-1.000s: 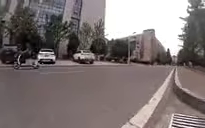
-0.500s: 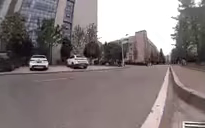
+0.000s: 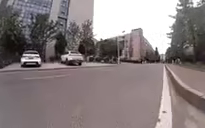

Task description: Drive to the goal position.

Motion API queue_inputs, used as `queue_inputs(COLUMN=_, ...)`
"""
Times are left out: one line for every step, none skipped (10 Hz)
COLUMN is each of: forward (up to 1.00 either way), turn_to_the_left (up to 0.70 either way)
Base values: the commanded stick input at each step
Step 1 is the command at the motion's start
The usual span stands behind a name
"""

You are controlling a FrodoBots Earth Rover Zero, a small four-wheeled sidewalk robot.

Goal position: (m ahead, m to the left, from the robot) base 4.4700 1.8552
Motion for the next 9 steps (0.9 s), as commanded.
queue_inputs(forward=0.70, turn_to_the_left=-0.14)
queue_inputs(forward=0.70, turn_to_the_left=-0.14)
queue_inputs(forward=0.70, turn_to_the_left=-0.14)
queue_inputs(forward=0.70, turn_to_the_left=-0.14)
queue_inputs(forward=0.70, turn_to_the_left=-0.14)
queue_inputs(forward=0.70, turn_to_the_left=-0.14)
queue_inputs(forward=0.70, turn_to_the_left=-0.14)
queue_inputs(forward=0.70, turn_to_the_left=-0.14)
queue_inputs(forward=0.70, turn_to_the_left=-0.14)
